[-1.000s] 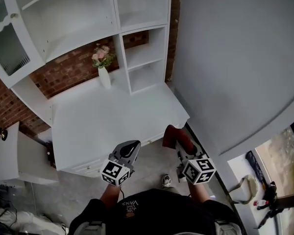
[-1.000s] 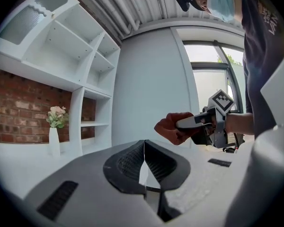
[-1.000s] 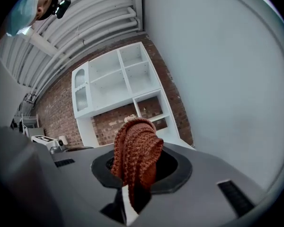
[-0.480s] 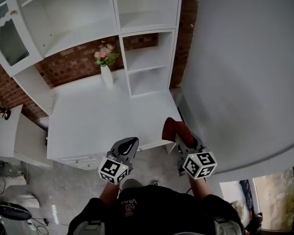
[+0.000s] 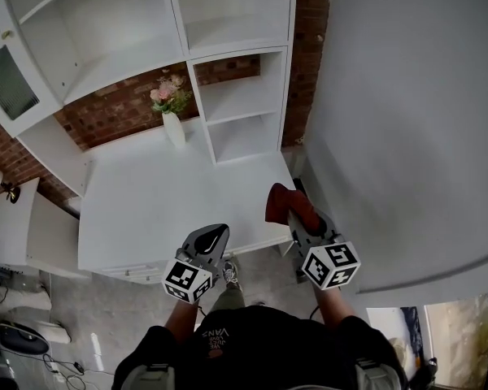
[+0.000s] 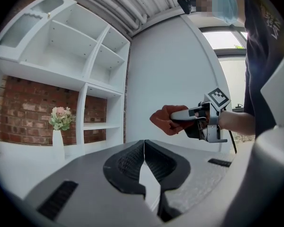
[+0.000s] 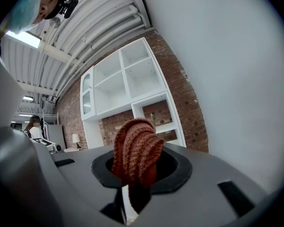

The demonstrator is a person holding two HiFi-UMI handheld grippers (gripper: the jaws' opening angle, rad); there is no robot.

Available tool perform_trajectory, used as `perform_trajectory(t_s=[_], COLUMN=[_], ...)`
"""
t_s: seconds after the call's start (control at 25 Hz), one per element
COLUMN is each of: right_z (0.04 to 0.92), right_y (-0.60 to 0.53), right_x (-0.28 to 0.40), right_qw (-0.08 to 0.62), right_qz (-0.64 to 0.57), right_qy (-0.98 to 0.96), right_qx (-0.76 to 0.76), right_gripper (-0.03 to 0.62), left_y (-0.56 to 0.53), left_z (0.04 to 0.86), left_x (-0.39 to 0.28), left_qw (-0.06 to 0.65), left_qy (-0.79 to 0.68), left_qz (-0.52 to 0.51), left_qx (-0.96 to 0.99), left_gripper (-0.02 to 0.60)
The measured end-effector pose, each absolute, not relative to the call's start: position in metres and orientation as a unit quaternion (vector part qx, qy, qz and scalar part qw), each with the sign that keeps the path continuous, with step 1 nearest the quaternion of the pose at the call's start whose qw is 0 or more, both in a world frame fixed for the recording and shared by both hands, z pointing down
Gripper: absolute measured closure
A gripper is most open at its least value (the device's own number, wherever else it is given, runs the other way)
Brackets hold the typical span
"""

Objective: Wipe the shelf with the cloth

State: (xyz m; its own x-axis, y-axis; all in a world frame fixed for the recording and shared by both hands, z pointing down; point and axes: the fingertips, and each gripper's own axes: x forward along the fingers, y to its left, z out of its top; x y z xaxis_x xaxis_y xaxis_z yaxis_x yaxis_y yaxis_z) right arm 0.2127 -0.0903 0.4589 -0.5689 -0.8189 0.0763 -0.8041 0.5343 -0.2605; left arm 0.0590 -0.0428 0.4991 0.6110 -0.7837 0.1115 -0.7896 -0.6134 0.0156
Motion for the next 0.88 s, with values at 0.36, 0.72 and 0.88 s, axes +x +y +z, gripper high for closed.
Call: perform_trajectory(t_s=[0.36,0.72,0.88], right_z=[0.406,0.322,0.287], right_y=[-0.165,-0.255,-0.288], right_x=[0.196,0.152,0.124], right_qw=[0.04,0.075,0.088], right_qz=[-0.073,0.004,0.027], right_qy=[0.887,0.895,0.902], right_qx=[-0.454,-0.439,-0.422], right_gripper=[0.5,0.499,0.499], left_y=[-0.105,-0.164,-0.178], left_z=[0.49,0.459,0.45], left_x=[0.051,0.003,-0.017], left_qw=[0.018,-0.017,-0.015], left_qy=[-0.424,-0.442,-0.451], left_qz=[0.04,0.028,0.02], left_qx=[0.904,0.896,0.892], left_gripper=[0.572,0.572,0.572])
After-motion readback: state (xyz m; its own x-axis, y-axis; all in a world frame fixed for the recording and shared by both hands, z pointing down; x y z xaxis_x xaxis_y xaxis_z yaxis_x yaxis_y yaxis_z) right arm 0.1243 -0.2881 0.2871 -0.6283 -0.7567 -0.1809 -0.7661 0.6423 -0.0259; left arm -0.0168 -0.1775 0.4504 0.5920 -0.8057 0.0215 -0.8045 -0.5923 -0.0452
